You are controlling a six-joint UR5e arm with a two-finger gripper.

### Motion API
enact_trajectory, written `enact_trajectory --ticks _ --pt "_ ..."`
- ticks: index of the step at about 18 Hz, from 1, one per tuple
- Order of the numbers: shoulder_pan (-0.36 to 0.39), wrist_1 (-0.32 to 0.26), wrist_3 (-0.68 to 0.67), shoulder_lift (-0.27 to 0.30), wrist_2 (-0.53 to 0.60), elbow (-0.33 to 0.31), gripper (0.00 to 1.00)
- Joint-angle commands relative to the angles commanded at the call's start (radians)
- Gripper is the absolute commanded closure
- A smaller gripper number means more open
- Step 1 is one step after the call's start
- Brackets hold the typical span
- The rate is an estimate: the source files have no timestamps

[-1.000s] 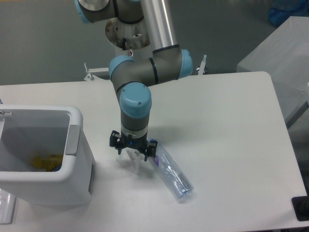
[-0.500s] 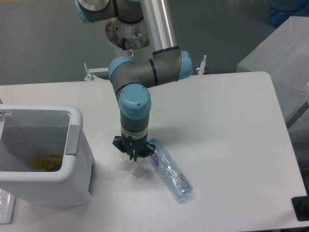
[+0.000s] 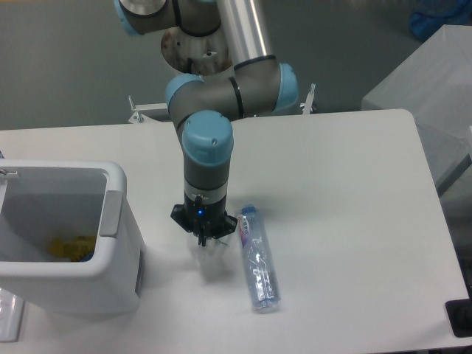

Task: Place the trash in the trash can
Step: 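Carry the wrapper over the white trash bin and release it inside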

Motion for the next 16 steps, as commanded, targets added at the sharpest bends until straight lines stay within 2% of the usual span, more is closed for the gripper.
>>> enact_trajectory --ticks 6,9,13,16 --pt "0.066 0.0 -0.247 0.02 -0.163 0.173 1.0" --pt "0.087 0.0 -0.307 0.028 -0.206 0.209 1.0" --pt "0.104 0.002 -0.399 0.032 -0.272 0.305 1.0" --pt "0.1 0.002 -0.443 0.048 -0.312 0.342 1.0"
